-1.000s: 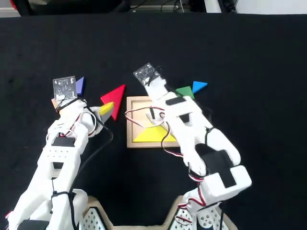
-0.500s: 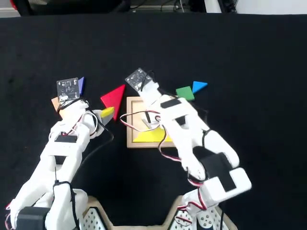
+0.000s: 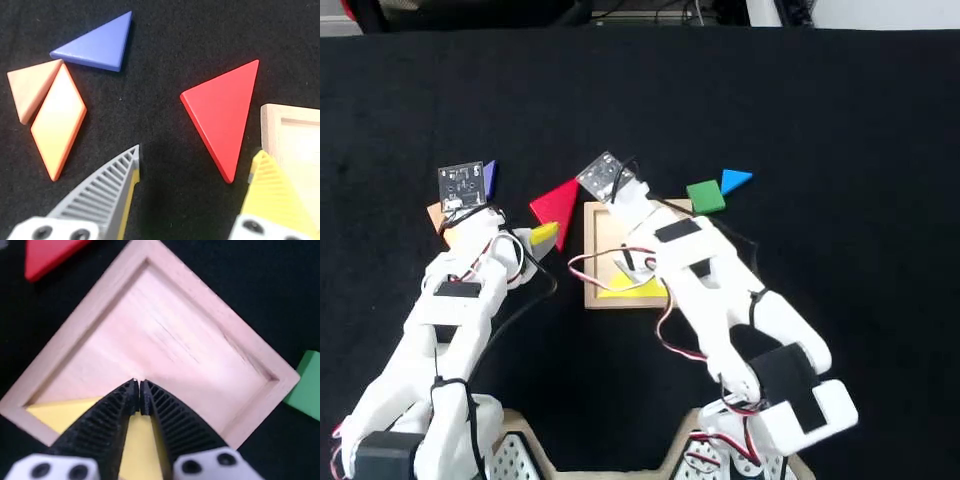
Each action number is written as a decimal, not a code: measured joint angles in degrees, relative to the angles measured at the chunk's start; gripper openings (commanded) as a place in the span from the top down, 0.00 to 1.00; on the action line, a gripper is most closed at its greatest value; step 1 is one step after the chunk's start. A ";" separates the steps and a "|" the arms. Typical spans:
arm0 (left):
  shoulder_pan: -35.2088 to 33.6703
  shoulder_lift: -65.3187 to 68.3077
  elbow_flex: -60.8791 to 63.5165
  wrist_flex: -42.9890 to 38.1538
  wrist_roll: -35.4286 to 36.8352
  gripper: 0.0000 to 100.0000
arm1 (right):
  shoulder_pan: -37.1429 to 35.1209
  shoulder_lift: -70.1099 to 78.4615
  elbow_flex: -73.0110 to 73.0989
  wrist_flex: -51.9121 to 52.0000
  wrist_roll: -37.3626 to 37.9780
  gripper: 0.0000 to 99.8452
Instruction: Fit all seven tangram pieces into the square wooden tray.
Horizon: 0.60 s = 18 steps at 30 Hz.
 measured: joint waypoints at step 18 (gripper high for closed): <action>0.00 0.00 0.00 0.00 0.00 0.66 | 0.79 -3.96 0.79 0.00 -1.32 0.99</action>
